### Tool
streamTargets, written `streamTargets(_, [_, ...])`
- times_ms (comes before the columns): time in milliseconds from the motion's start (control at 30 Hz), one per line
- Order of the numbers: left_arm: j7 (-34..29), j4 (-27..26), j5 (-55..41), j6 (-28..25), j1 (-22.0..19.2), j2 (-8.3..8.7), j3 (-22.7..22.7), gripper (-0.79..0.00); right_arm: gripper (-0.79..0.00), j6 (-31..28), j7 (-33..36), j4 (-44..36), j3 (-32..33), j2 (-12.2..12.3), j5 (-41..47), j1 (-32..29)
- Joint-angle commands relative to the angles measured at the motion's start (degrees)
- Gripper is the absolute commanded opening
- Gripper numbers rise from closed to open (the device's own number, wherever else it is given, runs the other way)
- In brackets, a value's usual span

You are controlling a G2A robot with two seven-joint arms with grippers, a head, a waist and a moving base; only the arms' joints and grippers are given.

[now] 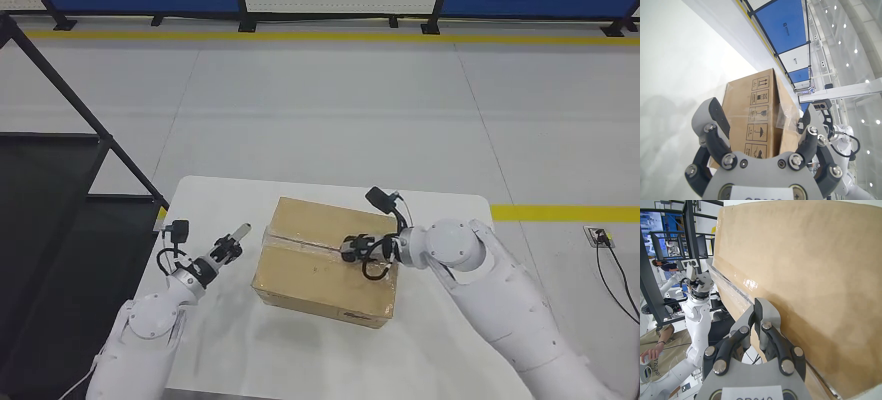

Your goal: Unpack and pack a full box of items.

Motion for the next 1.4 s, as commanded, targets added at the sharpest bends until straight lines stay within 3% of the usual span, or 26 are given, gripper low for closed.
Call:
streamTargets(0, [0.49, 1.29, 0.2, 0.2, -0.52, -0.13, 0.95, 0.0, -0.785, -0.26, -0.33, 1.15, -0.95, -0.53, 0.79, 1.01])
streamTargets(533, [6.06, 5.81, 6.37, 0.87, -2.13, -0.93, 7.2, 0.0, -0.785, -4.17, -1.41, 10.75, -8.63, -5.42, 5.19, 7.84])
streamTargets(900, [13.5, 6.91, 9.45, 4.17, -2.75, -1.32, 8.1, 0.0, -0.785, -6.79, -1.44, 13.94, -9.01, -6.68, 5.97, 9.0])
streamTargets(1200, [13.64, 5.81, 4.22, 2.16, -1.59, -1.26, 5.86, 0.0, -0.785, -7.71, -0.83, 15.42, -8.84, -7.25, 5.78, 9.44])
streamTargets(1367, [14.16, 6.71, 4.8, 4.59, -2.17, -1.13, 5.07, 0.0, -0.785, -8.11, -0.56, 16.08, -8.68, -7.54, 5.7, 9.63])
